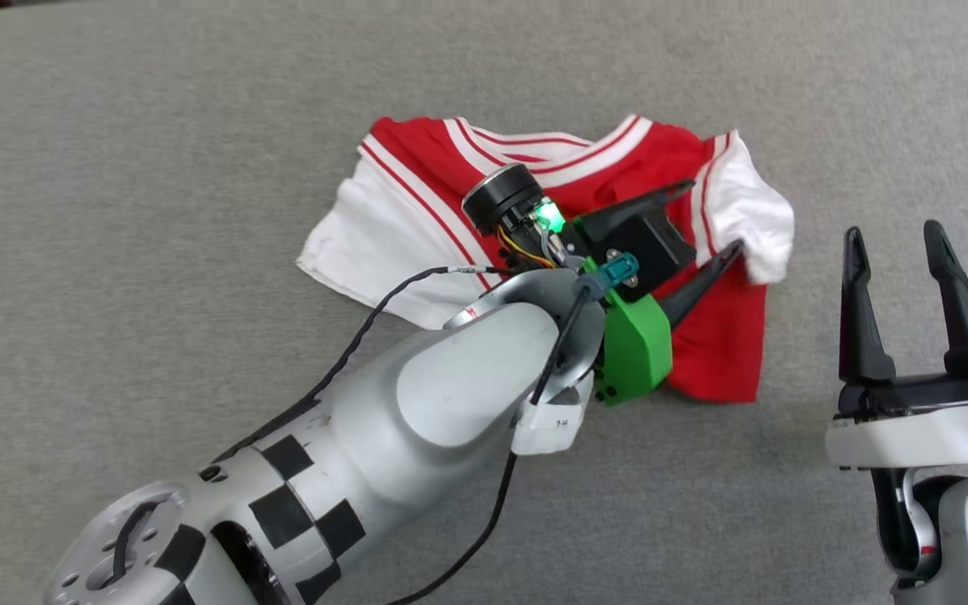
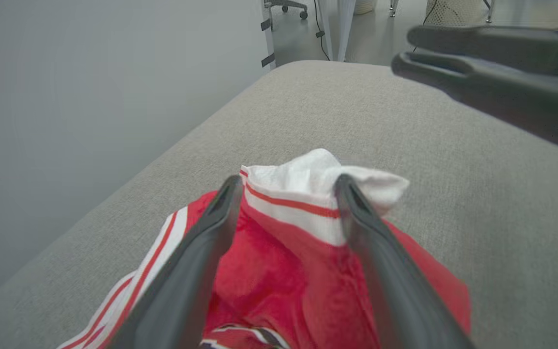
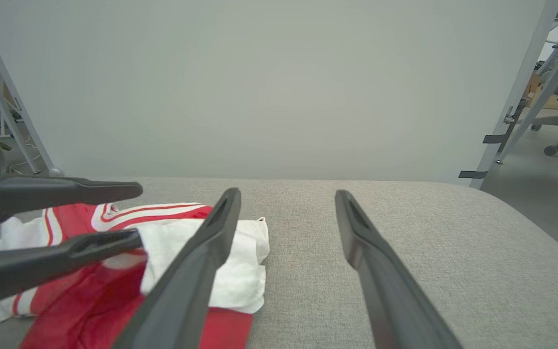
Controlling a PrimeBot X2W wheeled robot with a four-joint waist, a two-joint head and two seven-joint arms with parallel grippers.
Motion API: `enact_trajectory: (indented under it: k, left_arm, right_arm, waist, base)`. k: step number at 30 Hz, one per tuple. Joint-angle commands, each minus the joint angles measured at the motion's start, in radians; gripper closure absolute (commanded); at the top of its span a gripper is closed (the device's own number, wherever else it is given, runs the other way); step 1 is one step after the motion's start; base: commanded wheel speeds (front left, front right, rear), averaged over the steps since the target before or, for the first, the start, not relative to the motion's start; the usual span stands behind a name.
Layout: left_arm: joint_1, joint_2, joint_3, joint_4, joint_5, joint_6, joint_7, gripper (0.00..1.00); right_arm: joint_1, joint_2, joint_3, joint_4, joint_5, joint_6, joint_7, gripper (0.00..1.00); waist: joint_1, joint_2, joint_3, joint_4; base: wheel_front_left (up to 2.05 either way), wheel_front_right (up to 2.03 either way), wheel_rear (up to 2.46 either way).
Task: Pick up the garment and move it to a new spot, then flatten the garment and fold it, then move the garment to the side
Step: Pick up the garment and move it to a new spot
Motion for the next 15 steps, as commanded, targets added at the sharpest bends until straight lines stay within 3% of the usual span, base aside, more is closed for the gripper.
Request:
enact_trajectory:
  k: [1, 8, 15]
  left_arm:
    - [0.01, 0.004, 0.02, -0.019, -0.008, 0.026, -0.022, 0.0]
    - [0.086, 0.089, 0.104, -0.135, -0.012, 0.139, -0.062, 0.0]
    - [0.229, 0.206, 0.268, -0.28, 0.011, 0.275, -0.071, 0.0]
  right_arm:
    - [0.017, 0.002, -0.001, 0.006, -0.005, -0.001, -0.002, 0.0]
    - [0.055, 0.0, -0.004, 0.017, -0.011, -0.001, -0.002, 0.0]
    - [0.082, -0.001, -0.005, 0.02, -0.012, -0.001, -0.002, 0.0]
  waist:
    - [0.0, 0.0, -0.085, 0.08]
    - [0.0, 0.0, -0.143, 0.135]
    - [0.0, 0.0, -0.169, 0.17]
  base:
    - [0.0, 0.0, 0.0]
    - [0.0, 0.0, 0.0]
    - [0.0, 0.0, 0.0]
